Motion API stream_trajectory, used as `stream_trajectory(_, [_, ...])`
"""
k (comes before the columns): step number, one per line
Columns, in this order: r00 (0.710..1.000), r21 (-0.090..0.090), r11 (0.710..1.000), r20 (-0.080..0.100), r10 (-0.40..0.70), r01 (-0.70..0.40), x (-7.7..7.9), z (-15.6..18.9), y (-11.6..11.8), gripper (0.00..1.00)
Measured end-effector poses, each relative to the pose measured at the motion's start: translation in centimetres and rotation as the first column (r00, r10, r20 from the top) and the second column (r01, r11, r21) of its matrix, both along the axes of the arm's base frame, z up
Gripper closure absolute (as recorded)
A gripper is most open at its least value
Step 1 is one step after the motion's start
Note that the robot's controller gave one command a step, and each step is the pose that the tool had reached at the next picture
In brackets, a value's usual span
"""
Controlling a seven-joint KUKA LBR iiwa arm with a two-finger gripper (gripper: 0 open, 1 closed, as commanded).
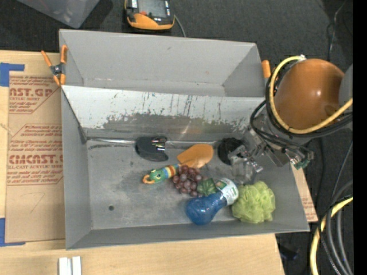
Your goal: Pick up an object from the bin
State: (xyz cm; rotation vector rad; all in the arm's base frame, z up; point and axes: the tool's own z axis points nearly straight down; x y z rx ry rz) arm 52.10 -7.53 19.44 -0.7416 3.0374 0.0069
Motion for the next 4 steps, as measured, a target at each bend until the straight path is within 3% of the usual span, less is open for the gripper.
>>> stream_trajectory(1, [1.0,0.004,1.0,-0.001,0.031,-0.031,-0.86,-6.19,2.73,1.0])
stream_trajectory(2, [0.998,-0.002,0.998,0.008,0.067,-0.067,-1.53,-6.11,2.58,0.0])
stream_trajectory(3, [0.997,-0.003,0.997,0.015,0.082,-0.082,-1.67,-6.06,2.65,1.0])
stream_trajectory(4, [0.997,-0.003,0.997,0.015,0.082,-0.082,-1.67,-6.06,2.65,1.0])
